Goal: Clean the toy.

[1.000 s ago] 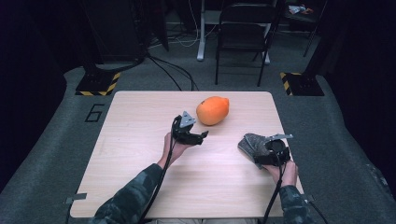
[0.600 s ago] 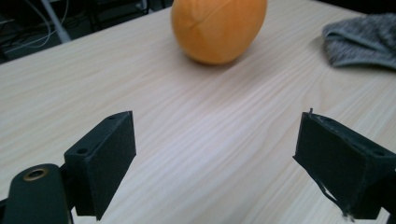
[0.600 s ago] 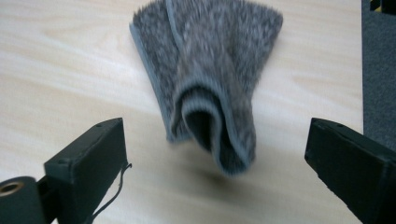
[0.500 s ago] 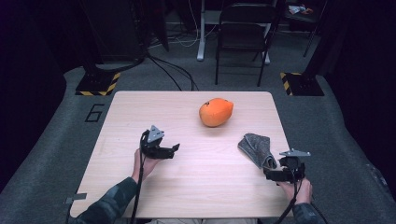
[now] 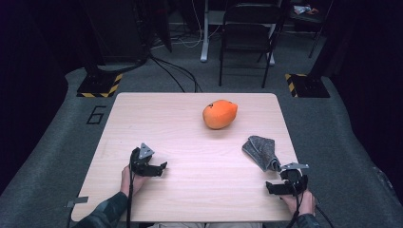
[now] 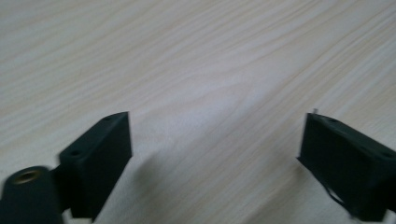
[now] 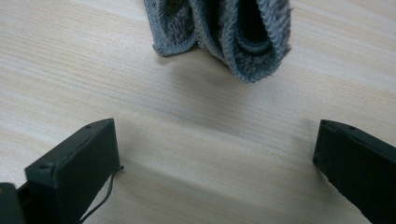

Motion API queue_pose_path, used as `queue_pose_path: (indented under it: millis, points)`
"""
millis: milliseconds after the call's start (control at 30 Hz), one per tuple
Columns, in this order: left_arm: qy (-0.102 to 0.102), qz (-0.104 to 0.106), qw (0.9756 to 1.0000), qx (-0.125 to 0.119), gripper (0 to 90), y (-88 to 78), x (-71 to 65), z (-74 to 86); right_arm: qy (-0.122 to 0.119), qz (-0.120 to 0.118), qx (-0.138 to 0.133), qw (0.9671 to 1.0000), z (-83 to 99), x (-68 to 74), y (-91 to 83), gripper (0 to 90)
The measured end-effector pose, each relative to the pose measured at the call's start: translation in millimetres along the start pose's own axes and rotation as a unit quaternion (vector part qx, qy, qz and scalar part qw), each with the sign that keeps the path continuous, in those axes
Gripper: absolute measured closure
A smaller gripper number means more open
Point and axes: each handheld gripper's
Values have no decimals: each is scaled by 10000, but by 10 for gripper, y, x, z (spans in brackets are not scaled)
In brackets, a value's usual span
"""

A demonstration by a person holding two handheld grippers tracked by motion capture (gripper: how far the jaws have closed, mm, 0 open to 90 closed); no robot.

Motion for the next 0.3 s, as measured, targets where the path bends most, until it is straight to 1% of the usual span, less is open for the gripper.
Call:
queue_pose_path:
  millis: [67,100,133,167,200,233,267,300]
  points:
    - [71,-7,10000,64,52,8,6,-6,-2,-9,-17,10000,7,-8,-4,0]
    - [24,-2,10000,49,52,15,-2,-6,-27,-15,-33,10000,8,-13,-2,0]
    - [34,15,10000,59,49,19,2,-8,35,-20,-34,10000,11,-3,-4,0]
    - [28,19,10000,70,47,19,2,-8,11,-31,-36,10000,11,-7,-3,0]
    - [89,24,9999,95,47,17,12,-10,-19,-45,-36,10000,11,-12,-5,0]
    - [78,27,9999,98,47,19,14,-10,27,-33,-44,10000,14,-5,-4,0]
    - [80,44,9999,116,46,21,19,-12,19,-36,-53,10000,15,-6,-4,0]
    - [11,39,10000,89,45,28,14,-10,7,-36,-57,10000,18,-8,-4,0]
Point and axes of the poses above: each handheld gripper's, and its own axes: y roughly forward along the jaws, z roughly out of its underside, x roughly to its left, and after that the axes turned 14 degrees about -z, right-handed
